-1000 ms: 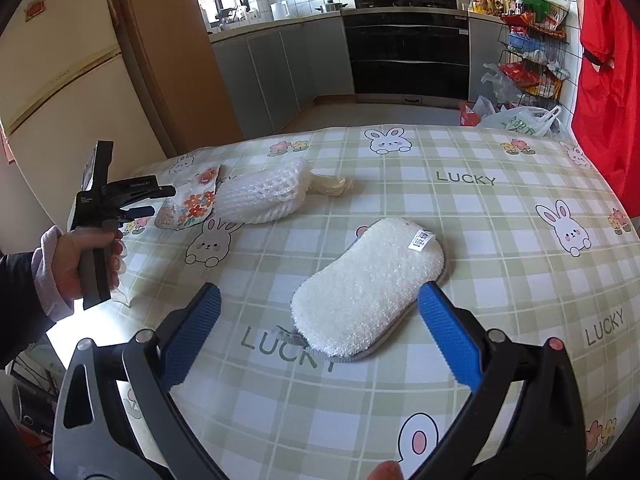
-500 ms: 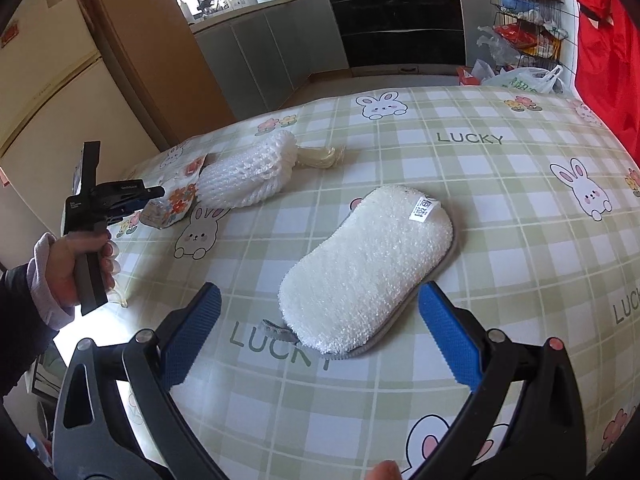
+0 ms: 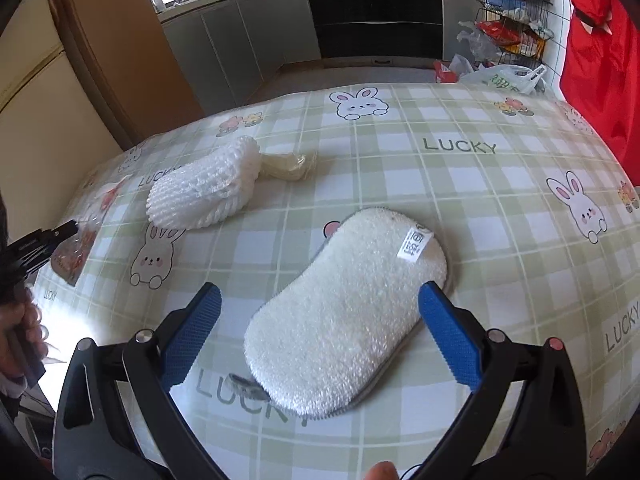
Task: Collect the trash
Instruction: 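Reach the left tool to the clear hook package and close on it, then grasp the white scrubbing pad with the right tool while the left tool holds the package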
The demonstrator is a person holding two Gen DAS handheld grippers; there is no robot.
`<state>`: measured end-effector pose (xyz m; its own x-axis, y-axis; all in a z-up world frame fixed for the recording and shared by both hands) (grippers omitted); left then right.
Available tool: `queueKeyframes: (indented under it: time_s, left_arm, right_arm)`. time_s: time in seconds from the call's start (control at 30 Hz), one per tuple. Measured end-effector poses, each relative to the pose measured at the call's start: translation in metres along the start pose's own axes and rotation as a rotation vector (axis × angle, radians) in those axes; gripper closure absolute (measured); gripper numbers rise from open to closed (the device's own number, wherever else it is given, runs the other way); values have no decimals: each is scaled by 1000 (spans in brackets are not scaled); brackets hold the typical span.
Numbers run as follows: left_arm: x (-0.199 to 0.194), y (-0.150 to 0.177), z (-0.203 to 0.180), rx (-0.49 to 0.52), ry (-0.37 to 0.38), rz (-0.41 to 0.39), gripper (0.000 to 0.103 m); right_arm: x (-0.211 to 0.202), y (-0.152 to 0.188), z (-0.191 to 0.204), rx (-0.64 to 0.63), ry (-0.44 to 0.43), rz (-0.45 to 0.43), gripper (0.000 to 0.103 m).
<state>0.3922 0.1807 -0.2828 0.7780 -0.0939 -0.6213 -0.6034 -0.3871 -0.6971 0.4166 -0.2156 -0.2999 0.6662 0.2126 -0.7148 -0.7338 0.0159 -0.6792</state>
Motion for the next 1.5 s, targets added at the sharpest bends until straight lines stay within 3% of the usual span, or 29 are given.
queueKeyframes:
  time_s: [0.2,0.4,0.63,0.73,0.9,1.1,1.3,1.5]
  left_arm:
    - [-28,3,6,-10,25,-55,78]
    - [-35,11,5,-30,66,-49,78]
    - [-46,16,3,-34,96,-55,78]
    - [-53,17,1,-31,104,-66,78]
    - [-66,20,-2,-18,123,-80,78]
    - [-84,29,-3,-35,142,-87,78]
    - [-113,38,-11,-39,148,-119,78]
    - [-144,45,-18,-52,160,-148,78]
  right_arm:
    - [23,9,-17,145,166,88,6]
    - [41,6,-20,258,287,95,6]
    - [63,1,-19,238,378,132,5]
    - [63,2,-18,231,342,149,5]
    - [52,6,-4,93,225,166,8]
    - [12,10,15,31,128,75,9]
    - [-42,12,34,-28,47,-73,10]
    - [-88,24,40,-50,-6,-186,22]
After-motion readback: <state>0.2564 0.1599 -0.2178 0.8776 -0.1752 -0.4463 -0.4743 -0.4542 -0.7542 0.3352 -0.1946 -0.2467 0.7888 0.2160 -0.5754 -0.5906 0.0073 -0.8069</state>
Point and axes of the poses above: each gripper's, at about its wrist camera, not at the fingertips, and x roughly the way its jaws point, z to its left, y to its underside, the point moved 2 cm from there along x, roughly the way its jaws point, and after that the axes turned 8 degrees about -z, right-handed, at the moved point
